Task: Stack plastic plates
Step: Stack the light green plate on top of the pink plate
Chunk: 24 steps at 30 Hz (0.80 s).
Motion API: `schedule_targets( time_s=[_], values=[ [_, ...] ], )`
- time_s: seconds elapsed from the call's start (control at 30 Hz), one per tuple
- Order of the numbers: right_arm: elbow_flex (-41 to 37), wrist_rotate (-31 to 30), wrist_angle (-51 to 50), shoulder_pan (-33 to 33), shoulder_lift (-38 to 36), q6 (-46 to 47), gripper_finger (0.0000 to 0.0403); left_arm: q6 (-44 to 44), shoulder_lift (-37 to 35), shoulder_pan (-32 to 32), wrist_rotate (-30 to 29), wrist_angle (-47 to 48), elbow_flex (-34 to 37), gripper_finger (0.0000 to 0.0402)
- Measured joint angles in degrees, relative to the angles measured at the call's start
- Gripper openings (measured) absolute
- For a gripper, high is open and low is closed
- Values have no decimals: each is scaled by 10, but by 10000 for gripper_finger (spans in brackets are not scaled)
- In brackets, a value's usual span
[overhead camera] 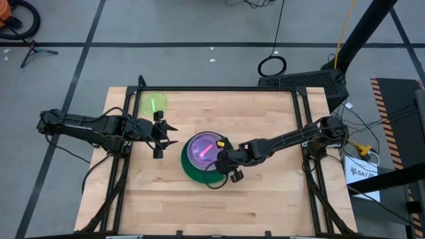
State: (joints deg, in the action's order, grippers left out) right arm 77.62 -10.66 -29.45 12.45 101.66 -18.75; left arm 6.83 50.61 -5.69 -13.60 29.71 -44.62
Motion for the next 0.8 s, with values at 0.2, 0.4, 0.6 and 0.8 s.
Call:
schedule_targets(
  time_s=[0.2,0.4,0.6,0.8],
  values=[
    [0,-30,-58,0,-7,25,115,-65,0,0,-111,1,0,223],
    [0,-31,-144,-15,-32,86,116,-187,0,48,-174,21,0,223],
    [0,-27,-186,-35,-79,106,116,-283,41,157,-161,91,-1,223],
    [-18,-13,-138,-50,-144,79,116,-270,119,281,-53,105,-1,223]
  ],
)
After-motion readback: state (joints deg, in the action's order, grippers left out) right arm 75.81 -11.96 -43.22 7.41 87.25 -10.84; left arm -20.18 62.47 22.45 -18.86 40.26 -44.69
